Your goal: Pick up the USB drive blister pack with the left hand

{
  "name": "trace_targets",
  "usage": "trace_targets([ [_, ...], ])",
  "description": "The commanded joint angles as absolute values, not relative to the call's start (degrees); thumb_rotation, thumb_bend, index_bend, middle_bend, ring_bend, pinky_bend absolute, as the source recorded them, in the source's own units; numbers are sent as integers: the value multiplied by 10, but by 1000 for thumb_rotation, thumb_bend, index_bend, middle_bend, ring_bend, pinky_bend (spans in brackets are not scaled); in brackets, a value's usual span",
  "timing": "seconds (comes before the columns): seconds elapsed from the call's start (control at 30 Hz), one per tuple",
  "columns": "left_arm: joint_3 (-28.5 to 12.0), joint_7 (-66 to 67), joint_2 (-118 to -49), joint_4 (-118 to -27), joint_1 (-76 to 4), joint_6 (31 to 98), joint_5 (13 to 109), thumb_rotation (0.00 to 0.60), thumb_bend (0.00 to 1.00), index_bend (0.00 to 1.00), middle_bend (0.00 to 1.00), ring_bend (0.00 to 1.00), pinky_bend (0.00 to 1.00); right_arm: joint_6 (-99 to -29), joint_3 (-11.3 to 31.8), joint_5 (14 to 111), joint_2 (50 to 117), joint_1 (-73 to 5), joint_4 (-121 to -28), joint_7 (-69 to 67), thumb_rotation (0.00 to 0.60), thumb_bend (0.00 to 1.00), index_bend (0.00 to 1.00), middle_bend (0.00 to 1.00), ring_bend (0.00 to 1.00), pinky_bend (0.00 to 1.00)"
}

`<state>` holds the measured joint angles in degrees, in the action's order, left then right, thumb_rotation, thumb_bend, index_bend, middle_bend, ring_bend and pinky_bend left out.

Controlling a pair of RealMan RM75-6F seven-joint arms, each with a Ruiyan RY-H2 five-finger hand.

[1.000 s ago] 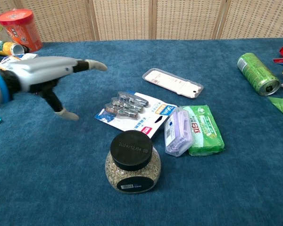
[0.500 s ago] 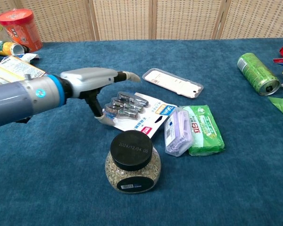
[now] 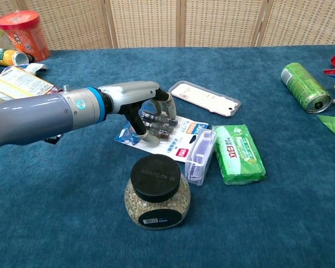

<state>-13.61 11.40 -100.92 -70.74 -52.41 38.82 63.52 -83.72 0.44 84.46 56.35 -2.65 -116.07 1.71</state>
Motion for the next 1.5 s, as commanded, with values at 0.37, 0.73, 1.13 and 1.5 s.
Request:
trace_targets([
  [0.37,-145,89,-904,-824,-475,476,636,600,345,422,606,562,12,-830,11,843,572,-31,-1158,21,600,98,0,0,0,0],
  [0.73,-190,68,-768,-994,-422,583,652,600,341,415,595,556,12,-819,15,841,589,-37,-1133,-1,600,98,0,0,0,0],
  [1.13,-237,34,-677,-1109,-392,652,669,600,332,401,585,546,9,-807,19,842,607,-45,-1113,-17,600,96,0,0,0,0],
  [1.5,-234,15,-667,-1117,-393,664,684,600,328,401,584,546,4,-796,24,829,612,-52,-1115,-8,600,98,0,0,0,0],
])
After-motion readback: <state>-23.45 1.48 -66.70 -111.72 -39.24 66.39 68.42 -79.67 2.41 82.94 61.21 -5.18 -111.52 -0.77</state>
